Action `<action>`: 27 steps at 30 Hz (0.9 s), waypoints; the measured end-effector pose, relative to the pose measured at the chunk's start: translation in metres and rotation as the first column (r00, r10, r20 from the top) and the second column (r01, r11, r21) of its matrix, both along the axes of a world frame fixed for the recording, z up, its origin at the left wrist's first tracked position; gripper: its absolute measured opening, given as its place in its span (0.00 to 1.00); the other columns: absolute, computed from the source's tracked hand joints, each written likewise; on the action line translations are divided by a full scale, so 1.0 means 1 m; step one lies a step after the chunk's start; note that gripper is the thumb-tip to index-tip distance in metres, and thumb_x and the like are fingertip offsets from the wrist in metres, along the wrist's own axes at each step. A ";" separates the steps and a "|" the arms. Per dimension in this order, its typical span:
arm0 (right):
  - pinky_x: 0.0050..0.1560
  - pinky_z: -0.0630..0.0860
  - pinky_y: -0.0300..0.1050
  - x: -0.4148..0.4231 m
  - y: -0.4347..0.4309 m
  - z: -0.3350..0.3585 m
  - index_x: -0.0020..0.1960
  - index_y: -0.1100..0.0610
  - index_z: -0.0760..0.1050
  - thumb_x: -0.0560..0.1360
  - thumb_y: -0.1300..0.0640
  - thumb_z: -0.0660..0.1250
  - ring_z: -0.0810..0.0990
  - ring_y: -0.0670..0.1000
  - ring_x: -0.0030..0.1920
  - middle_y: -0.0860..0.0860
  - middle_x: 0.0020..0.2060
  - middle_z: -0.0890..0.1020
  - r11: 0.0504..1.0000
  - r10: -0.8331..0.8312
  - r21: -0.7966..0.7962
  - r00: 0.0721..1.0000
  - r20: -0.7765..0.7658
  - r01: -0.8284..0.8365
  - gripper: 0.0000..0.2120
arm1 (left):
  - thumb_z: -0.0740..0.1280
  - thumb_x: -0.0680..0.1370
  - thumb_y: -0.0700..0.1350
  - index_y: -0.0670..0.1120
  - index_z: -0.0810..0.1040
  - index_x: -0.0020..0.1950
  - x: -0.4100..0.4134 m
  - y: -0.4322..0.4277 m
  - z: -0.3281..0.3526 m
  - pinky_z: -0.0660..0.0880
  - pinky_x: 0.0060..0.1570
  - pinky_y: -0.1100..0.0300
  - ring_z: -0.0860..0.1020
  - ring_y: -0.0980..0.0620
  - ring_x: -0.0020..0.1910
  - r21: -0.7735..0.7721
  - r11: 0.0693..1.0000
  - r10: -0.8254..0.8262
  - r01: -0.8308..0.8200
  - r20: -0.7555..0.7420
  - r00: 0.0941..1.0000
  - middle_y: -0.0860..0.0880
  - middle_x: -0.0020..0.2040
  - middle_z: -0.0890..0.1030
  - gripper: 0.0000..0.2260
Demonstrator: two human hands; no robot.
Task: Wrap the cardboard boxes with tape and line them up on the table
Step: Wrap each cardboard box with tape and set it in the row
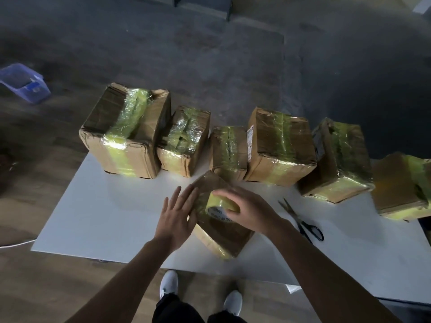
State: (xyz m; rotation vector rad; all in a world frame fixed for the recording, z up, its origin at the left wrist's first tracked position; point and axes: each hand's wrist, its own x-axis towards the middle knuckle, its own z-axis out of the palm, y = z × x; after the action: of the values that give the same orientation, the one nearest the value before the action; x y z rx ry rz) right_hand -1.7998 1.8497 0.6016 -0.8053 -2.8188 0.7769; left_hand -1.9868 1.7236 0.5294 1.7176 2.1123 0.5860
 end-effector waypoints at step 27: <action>0.42 0.70 0.26 0.038 0.039 0.019 0.64 0.40 0.73 0.71 0.50 0.74 0.79 0.43 0.50 0.40 0.58 0.78 0.998 -0.020 -0.051 0.998 0.066 0.023 0.24 | 0.37 0.73 0.70 0.42 0.43 0.79 0.022 0.009 0.013 0.38 0.75 0.45 0.40 0.45 0.78 -0.254 0.937 -0.323 0.241 -0.362 0.874 0.43 0.79 0.44 0.43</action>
State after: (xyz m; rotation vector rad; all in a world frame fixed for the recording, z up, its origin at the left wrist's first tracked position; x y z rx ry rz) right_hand -1.7620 1.8887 0.6204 -0.8827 -2.8527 0.8380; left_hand -1.9644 1.7331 0.5427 2.1094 2.0177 -0.0748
